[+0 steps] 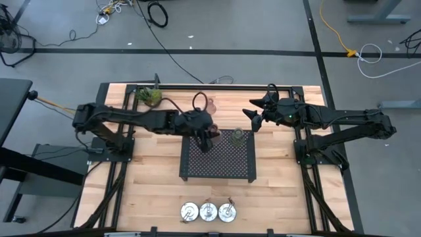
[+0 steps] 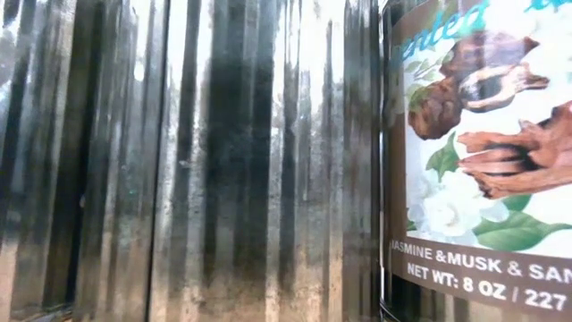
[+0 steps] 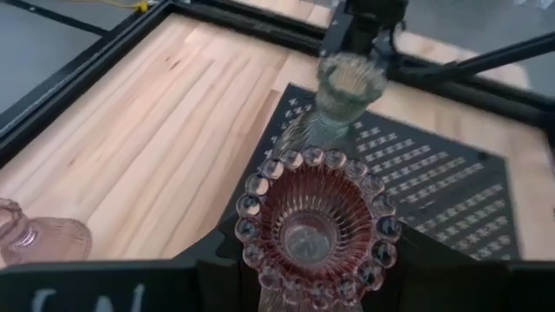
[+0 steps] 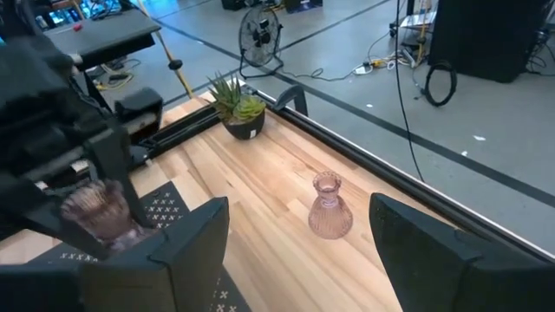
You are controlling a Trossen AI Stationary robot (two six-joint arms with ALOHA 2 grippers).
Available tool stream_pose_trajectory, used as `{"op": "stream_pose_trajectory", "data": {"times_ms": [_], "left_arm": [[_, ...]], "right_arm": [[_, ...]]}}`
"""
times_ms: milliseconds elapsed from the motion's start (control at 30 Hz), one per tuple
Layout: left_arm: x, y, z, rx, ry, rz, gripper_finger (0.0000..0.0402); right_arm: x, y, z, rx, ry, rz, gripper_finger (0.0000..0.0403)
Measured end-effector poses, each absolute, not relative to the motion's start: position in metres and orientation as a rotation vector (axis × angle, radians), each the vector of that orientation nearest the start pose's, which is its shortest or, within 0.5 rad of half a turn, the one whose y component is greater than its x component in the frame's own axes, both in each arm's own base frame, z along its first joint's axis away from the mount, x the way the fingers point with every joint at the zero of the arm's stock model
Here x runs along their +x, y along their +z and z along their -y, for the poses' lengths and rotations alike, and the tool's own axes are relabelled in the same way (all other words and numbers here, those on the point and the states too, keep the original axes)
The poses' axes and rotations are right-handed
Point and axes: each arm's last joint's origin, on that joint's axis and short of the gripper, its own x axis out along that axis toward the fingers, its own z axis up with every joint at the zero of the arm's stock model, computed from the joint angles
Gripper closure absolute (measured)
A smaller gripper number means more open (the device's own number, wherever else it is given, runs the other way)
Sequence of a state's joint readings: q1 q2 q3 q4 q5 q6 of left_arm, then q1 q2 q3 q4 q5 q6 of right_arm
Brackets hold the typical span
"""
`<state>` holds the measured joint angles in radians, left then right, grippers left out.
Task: Pick & Place candle stick holders
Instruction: Put the left pink glass candle holder on the shelf
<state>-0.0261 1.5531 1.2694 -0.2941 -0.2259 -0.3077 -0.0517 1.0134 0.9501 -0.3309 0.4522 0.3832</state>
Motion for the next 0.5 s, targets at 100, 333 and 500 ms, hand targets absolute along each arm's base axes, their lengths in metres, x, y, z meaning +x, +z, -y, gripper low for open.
{"op": "stream_pose_trajectory", "data": {"times_ms": [100, 333, 500], "left_arm": [[0.355, 0.296, 0.003, -0.221, 0.285, -0.540, 0.0269], [0.364, 0.291, 0.003, -0.224, 0.297, -0.510, 0.0269], [0.364, 0.289, 0.002, -0.214, 0.302, -0.520, 0.0269]], "right_arm": [[0.214, 0.336, 0.024, 0.291, -0.564, -0.290, 0.0124], [0.214, 0.335, 0.023, 0.294, -0.545, -0.302, 0.0124], [0.214, 0.335, 0.023, 0.284, -0.539, -0.309, 0.0124]]}}
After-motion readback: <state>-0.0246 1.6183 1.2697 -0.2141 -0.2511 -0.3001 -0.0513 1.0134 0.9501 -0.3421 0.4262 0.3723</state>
